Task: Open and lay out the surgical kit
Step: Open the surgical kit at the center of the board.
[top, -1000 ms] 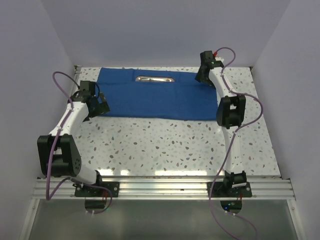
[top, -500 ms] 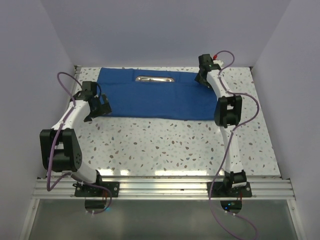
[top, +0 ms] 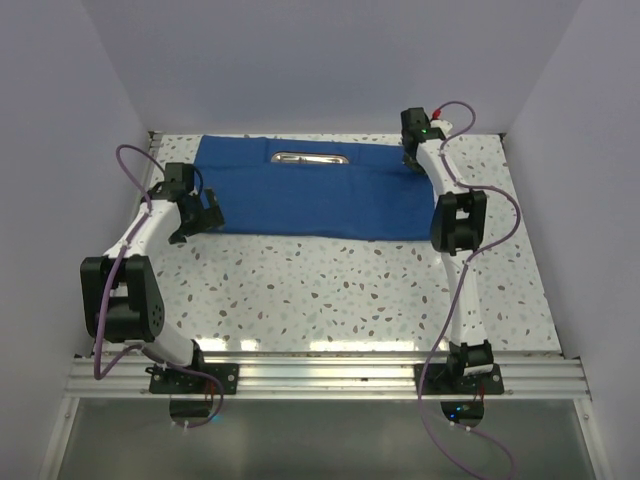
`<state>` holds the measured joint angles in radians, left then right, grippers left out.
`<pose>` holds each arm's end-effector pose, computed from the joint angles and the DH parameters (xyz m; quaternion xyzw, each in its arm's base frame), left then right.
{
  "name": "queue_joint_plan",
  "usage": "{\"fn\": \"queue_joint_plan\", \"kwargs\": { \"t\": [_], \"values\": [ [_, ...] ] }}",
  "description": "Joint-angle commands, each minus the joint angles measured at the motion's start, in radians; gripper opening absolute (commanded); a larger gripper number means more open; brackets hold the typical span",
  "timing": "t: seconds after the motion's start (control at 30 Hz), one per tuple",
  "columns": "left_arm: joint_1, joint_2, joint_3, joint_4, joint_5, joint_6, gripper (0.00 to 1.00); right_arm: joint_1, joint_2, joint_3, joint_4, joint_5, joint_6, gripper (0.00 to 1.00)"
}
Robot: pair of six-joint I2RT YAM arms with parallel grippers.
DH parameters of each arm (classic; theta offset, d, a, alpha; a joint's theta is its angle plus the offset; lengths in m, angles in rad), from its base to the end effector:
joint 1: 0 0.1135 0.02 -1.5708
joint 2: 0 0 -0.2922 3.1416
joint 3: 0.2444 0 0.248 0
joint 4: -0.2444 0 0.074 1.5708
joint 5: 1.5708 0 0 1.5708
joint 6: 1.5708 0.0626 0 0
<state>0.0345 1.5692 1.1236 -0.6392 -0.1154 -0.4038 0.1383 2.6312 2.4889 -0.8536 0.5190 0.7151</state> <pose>0.3257 0.0185 0.2357 -0.2242 0.9428 0.0109 0.2464 0.5901 0.0508 0.1738 0.3334 0.8679 -0.1106 0.3513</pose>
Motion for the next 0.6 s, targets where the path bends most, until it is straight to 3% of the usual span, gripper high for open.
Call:
{"fn": "queue_joint_plan", "kwargs": {
  "t": [0.0,0.03,0.37,0.57],
  "values": [
    [0.004,-0.020,0.016,0.036,0.022,0.014,1.00,-0.019,0.004,0.019,-0.010,0.006,0.020,0.05],
    [0.002,-0.027,0.013,0.035,0.022,0.014,1.00,-0.023,0.001,0.021,-0.015,-0.002,0.017,0.00],
    [0.002,-0.092,0.022,0.033,0.059,-0.001,1.00,-0.019,-0.212,-0.116,0.036,-0.089,-0.028,0.00],
    [0.002,-0.155,0.028,0.042,0.077,-0.024,1.00,-0.008,-0.500,-0.428,0.128,-0.180,-0.046,0.00]
  ]
}}
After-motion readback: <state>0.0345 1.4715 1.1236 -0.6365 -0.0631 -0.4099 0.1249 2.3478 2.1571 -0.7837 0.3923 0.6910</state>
